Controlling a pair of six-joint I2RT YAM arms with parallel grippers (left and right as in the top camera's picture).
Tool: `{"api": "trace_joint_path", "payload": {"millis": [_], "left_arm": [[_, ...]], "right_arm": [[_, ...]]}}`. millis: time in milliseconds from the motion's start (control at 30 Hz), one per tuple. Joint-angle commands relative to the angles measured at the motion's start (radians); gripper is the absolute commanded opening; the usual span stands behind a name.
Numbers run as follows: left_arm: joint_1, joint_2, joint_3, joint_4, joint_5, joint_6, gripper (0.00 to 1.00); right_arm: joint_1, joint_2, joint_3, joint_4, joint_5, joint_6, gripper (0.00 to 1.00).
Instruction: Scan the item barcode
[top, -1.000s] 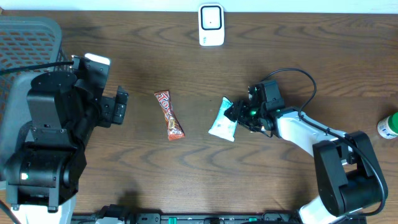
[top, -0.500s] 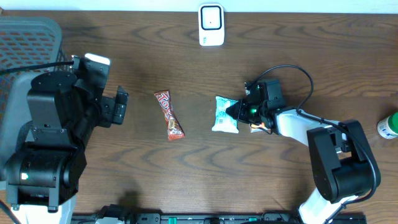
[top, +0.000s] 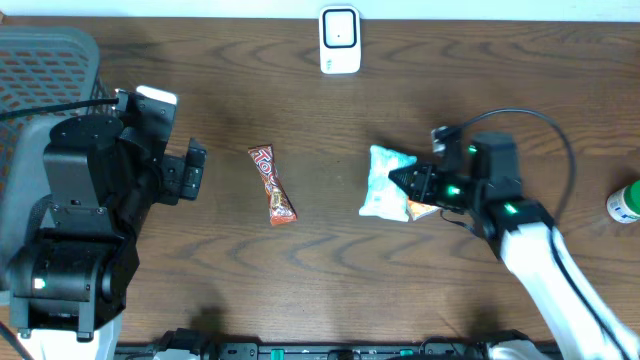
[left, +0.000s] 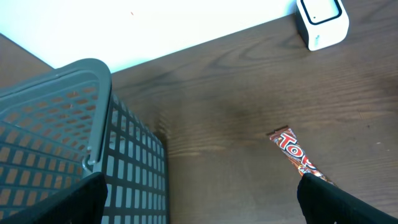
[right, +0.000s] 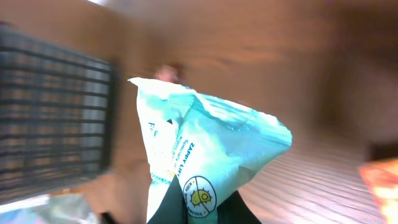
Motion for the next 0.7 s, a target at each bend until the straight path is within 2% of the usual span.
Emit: {"api": "trace_joint_path", "payload": {"millis": [0, 200, 433, 567, 667], "left_arm": [[0.005, -0.001, -0.003, -0.003, 0.013, -0.012, 0.98], [0.005, -0.001, -0.003, -0.003, 0.013, -0.012, 0.98], [0.005, -0.001, -0.003, -0.003, 0.013, -0.012, 0.98], [0.005, -0.001, -0.003, -0.003, 0.013, -0.012, 0.98], [0.005, -0.001, -0.003, -0.003, 0.013, -0.012, 0.98]], "right_arm": [[-0.006, -0.118, 0.014, -0.006, -0.077, 0.069, 0.01], [-0.006, -0.268, 0.013, -0.011, -0.080, 0.143, 0.01], [-0.006, -0.291, 0.013, -0.029, -0.076, 0.144, 0.01], [-0.002, -0.280, 0.013, -0.039, -0.045, 0.086, 0.02], [0.026, -0.255, 0.013, -0.052, 0.119, 0.008, 0.02]]}}
